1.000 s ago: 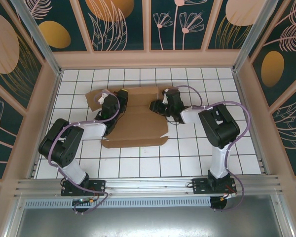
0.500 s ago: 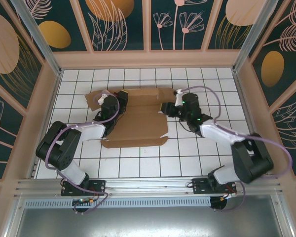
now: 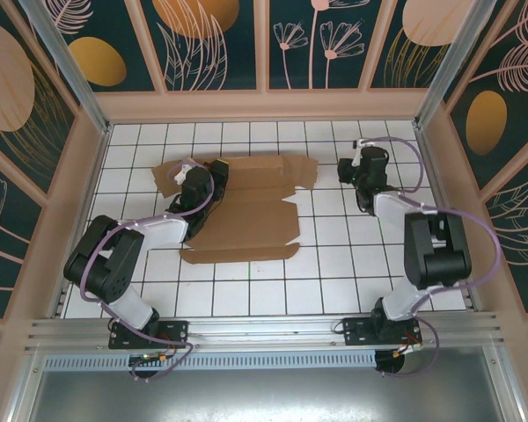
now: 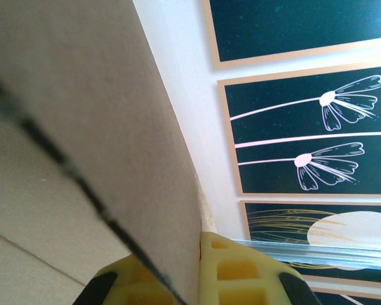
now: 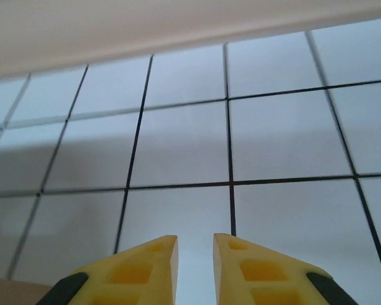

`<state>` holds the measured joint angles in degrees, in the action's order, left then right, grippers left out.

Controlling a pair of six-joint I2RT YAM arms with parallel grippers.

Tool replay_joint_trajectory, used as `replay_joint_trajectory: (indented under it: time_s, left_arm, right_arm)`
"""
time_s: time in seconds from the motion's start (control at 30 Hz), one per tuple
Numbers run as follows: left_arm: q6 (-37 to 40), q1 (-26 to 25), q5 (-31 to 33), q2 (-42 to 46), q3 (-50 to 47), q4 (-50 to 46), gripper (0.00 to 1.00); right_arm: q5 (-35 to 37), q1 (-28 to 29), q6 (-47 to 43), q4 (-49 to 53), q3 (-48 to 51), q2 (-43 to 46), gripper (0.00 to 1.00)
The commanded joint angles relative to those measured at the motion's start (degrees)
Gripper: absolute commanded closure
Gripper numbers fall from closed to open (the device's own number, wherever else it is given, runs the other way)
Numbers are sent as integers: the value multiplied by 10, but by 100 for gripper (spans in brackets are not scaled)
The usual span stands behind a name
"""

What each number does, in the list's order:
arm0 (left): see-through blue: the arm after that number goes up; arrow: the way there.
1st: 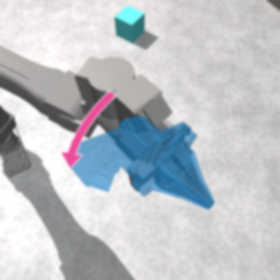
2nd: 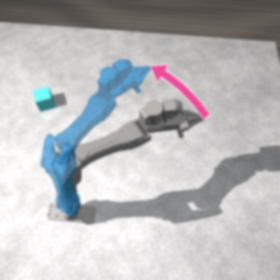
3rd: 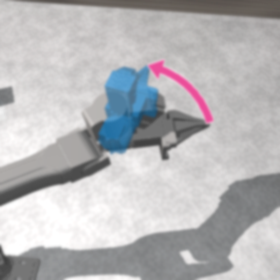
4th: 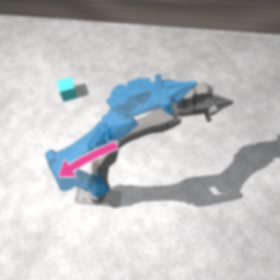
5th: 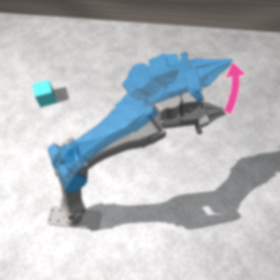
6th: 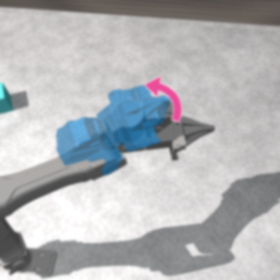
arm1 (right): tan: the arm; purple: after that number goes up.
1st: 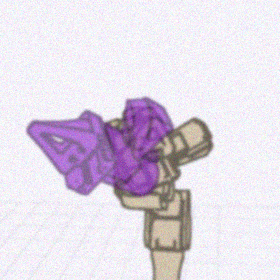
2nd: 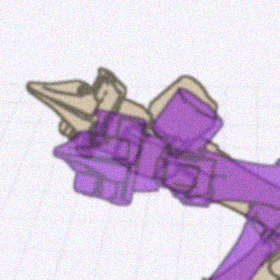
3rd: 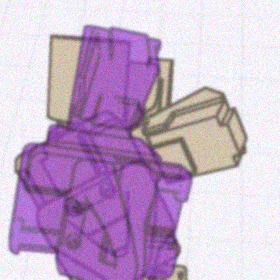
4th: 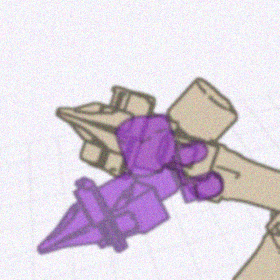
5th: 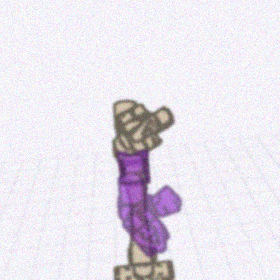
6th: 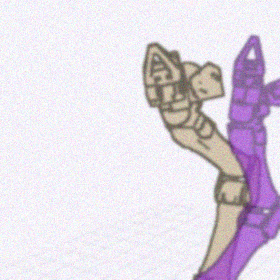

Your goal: Fold the paper box

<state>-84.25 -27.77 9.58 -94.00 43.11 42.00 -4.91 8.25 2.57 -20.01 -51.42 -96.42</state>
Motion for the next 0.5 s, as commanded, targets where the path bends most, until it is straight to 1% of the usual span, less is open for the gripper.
replay_joint_trajectory:
  time_s: [0.0, 0.1, 0.23, 0.37, 0.47]
  left_arm:
    - [18, 0, -4, -11, -11, -82, 100]
    - [17, 0, -4, -12, -14, -77, 100]
    - [18, 0, -4, -9, -17, -76, 100]
    - [17, 0, -7, -9, -16, -73, 100]
    - [18, 0, -7, -8, -15, -73, 100]
  right_arm:
    - [-100, 21, -171, 4, -45, -33, 76]
    - [-153, 36, -238, 20, -67, -66, 74]
    - [-207, 51, -288, 39, -81, -90, 75]
    - [-256, 65, -339, 66, -69, -82, 79]
    - [-292, 65, -346, 85, -65, -68, 79]
